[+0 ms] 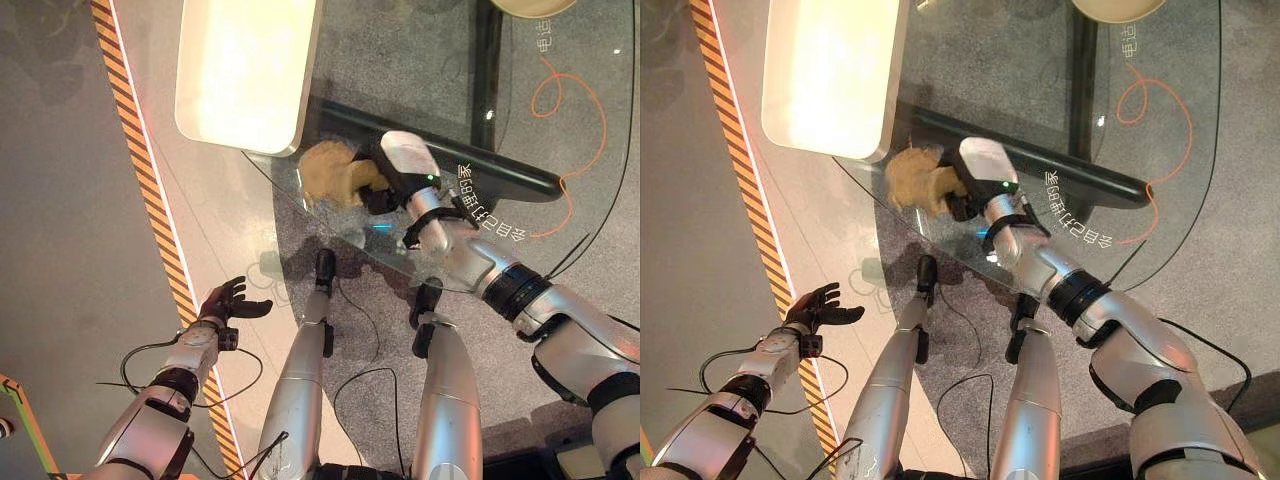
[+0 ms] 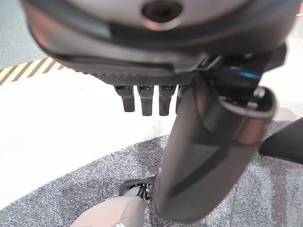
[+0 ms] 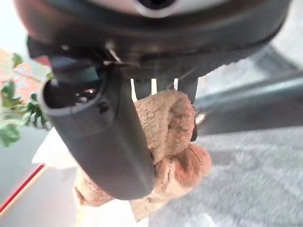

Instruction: Wipe the table with a cloth and put it in the basket.

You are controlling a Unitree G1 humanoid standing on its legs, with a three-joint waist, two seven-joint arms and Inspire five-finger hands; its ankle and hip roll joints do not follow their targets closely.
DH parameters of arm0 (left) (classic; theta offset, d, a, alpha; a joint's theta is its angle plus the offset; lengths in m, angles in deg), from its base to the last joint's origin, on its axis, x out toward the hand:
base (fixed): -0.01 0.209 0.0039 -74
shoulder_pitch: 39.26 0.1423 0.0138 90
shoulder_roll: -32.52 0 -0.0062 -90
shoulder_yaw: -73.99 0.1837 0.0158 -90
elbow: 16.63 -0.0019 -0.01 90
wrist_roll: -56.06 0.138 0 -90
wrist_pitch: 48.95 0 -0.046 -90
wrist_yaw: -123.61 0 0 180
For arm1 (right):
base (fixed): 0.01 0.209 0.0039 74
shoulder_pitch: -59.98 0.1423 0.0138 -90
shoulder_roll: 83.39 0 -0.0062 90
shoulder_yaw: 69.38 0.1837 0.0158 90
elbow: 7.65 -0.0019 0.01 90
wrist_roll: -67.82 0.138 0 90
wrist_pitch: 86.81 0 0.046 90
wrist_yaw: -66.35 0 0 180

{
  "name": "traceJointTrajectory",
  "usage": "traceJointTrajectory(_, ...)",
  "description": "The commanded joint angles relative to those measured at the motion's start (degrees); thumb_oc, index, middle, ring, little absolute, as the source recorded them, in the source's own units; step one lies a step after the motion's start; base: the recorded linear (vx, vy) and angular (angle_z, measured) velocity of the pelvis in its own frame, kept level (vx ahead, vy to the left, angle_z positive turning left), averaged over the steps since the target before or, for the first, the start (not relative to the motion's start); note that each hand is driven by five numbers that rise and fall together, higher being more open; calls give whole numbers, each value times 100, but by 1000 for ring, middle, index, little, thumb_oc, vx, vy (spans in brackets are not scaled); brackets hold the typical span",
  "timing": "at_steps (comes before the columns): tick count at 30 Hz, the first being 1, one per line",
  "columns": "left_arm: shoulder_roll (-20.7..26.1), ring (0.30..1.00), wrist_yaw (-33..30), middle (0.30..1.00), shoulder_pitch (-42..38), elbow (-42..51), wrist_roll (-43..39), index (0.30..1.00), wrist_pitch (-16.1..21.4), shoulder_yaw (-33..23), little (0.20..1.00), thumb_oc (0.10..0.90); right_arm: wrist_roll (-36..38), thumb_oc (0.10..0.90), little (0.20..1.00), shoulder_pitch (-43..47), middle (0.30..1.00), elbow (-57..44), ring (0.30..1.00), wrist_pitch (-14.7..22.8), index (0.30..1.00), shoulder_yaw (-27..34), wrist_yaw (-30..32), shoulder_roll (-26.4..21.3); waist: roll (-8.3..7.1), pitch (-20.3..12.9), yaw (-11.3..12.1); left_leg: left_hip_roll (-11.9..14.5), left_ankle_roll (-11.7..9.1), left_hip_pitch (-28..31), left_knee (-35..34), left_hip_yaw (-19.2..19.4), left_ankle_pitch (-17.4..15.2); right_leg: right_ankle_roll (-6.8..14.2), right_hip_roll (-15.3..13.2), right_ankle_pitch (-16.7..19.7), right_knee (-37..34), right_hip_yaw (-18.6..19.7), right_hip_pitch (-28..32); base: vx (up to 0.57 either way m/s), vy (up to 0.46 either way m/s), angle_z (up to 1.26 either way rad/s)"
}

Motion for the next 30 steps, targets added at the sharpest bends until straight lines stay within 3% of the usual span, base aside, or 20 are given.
traceJointTrajectory(1, 127, 900, -13, 900, -42, -425, 129, 900, 146, -122, 900, 800, -227, 100, 200, 435, 300, -817, 300, 624, 300, 23, 122, 98, -117, -126, 41, -271, 199, 16, 673, 248, -780, 88, 157, 594, -1243, -97, 396, 0, 0, 0)
traceJointTrajectory(12, 158, 900, -18, 900, -141, -600, -47, 900, 345, -196, 900, 800, -229, 100, 200, 273, 300, -673, 300, 331, 300, 133, 687, 106, -131, -126, 5, -237, 193, 36, 720, 271, -782, 108, 131, 610, -1222, -83, 426, 0, 0, 0)
traceJointTrajectory(17, 181, 900, -136, 900, -124, -434, -555, 900, 843, -428, 900, 800, 151, 100, 200, 196, 300, -415, 300, 334, 300, 510, 1189, 133, -133, -126, 13, -219, 193, 53, 744, 265, -797, 99, 127, 597, -1190, -78, 443, 0, 0, 0)
traceJointTrajectory(20, 190, 900, -715, 900, -75, 47, -1191, 900, 1319, -831, 900, 800, 551, 100, 200, 47, 300, -402, 300, 389, 300, 998, 1622, 141, -134, -126, 39, -214, 197, 57, 763, 243, -824, 96, 130, 553, -1118, -80, 438, 0, 0, 0)
traceJointTrajectory(23, 200, 900, -994, 900, -61, 316, -1476, 900, 1465, -1094, 900, 800, 719, 100, 200, -42, 300, -439, 300, 474, 300, 1302, 1851, 185, -160, -126, 52, -216, 200, 29, 789, 226, -846, 96, 140, 532, -1074, -81, 406, 2, -13, 0)
traceJointTrajectory(25, 189, 900, -1433, 900, -108, 657, -1734, 900, 1754, -1414, 900, 800, 777, 100, 200, -160, 300, -593, 300, 546, 300, 1655, 2077, 256, -229, -126, 59, -216, 202, -12, 802, 204, -864, 97, 170, 520, -1037, -83, 369, 4, -60, -1)
traceJointTrajectory(30, 136, 900, -2105, 900, -190, 1363, -1887, 900, 2367, -1871, 900, 800, 868, 100, 200, -409, 300, -1157, 300, 560, 300, 2231, 2304, 265, -303, -126, 23, -209, 214, -68, 846, 175, -904, 95, 208, 484, -964, -48, 292, 1, -9, 0)
